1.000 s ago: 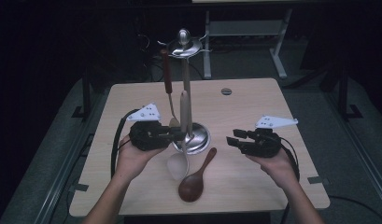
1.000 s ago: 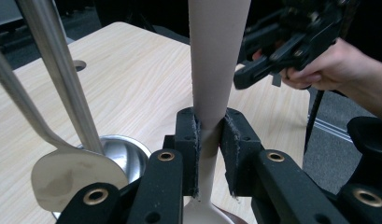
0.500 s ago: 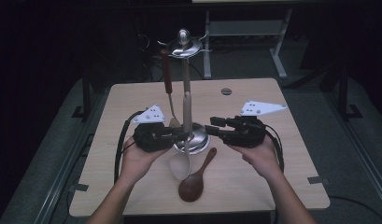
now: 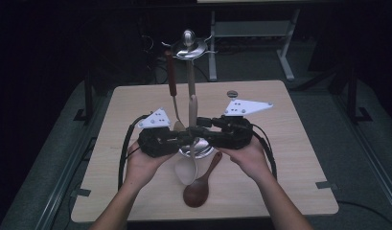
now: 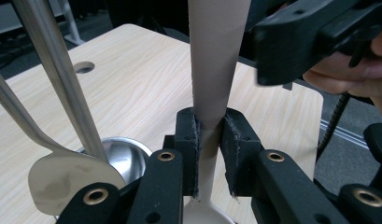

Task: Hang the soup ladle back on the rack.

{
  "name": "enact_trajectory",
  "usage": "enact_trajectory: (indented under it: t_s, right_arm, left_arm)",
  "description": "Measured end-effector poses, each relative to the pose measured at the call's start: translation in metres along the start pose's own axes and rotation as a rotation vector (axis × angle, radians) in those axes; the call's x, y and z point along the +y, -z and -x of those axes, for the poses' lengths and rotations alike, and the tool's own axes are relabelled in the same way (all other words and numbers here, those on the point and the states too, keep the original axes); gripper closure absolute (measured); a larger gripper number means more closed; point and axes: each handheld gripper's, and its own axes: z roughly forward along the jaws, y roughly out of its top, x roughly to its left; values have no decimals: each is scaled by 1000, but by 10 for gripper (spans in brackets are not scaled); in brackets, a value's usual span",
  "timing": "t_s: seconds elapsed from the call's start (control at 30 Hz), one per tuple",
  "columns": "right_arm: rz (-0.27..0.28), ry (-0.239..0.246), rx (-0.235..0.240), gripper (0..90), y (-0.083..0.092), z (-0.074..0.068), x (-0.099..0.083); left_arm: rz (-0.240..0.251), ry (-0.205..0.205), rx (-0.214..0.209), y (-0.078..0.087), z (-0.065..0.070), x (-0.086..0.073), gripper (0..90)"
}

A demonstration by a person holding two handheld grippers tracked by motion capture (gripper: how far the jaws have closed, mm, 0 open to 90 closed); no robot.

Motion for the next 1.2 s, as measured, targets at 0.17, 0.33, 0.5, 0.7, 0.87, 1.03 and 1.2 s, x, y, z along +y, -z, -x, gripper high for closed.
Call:
enact_trajectory:
  t_s: [0.17,0.33,0.5,0.7,0.87,1.03,1.2]
  right_arm:
    - [-8,-7,-7,638,-8,-2,0]
    - [-20,-13,-20,654,-11,-2,-2]
    - [-16,-16,-23,735,-12,-1,-3]
    - [-15,-7,-33,748,-12,-1,-4]
    - [-25,-8,-28,753,-12,-1,-4]
    - [-44,2,-8,757,-12,1,-5]
    - [-36,16,11,758,-10,2,-5]
  left_arm:
    - [2,-4,6,1,1,0,774]
    - [12,-5,11,1,4,0,774]
    - [3,-11,15,-1,4,0,773]
    - [6,-11,9,-1,2,-1,769]
    - [4,4,-15,0,-1,-2,684]
    - [-22,2,-20,4,-6,-5,542]
    - [-34,2,-18,12,-11,-12,486]
